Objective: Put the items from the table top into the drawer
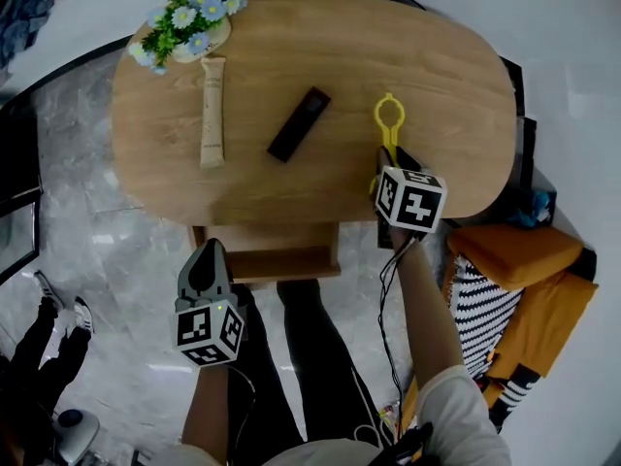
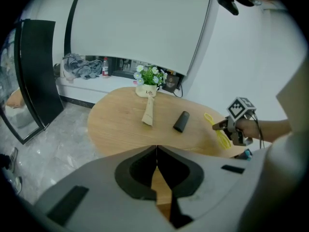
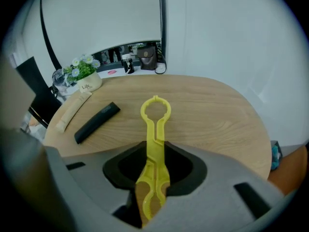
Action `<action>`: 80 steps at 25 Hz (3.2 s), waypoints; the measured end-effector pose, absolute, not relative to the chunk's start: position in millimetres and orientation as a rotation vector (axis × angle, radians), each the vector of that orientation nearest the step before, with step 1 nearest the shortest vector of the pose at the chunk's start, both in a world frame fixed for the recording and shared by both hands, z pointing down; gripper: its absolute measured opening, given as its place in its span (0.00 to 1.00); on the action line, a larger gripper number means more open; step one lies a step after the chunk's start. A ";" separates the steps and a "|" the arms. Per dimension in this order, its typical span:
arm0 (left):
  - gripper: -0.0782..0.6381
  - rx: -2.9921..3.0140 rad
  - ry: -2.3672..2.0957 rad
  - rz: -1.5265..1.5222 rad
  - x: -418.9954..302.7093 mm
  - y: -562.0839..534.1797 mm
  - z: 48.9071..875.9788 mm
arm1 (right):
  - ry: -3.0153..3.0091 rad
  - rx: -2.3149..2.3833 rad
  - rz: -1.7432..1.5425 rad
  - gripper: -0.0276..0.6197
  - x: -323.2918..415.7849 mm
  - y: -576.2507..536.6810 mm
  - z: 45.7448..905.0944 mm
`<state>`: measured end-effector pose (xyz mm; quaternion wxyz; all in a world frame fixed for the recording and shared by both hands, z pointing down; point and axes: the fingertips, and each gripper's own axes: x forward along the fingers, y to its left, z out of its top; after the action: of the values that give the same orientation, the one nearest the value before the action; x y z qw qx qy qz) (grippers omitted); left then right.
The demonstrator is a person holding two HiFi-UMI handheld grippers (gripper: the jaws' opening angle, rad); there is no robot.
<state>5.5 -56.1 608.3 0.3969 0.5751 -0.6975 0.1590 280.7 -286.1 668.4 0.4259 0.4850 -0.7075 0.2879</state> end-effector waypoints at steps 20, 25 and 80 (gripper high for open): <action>0.12 1.332 -1.818 0.361 -63.8 45.7 613.5 | -1.928 0.701 0.513 0.21 135.8 -123.2 637.6; 0.12 1.304 -1.839 0.327 -78.4 60.2 613.0 | -1.947 0.537 0.451 0.21 103.6 -82.8 640.9; 0.12 1.213 -1.852 0.267 -146.4 51.5 640.3 | -2.096 0.692 0.642 0.33 -43.4 -194.2 639.4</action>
<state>-146.4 51.5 640.3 0.4404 0.4883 -0.7457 0.1077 -43.4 -194.2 639.4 0.4093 0.2747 -0.8319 0.2547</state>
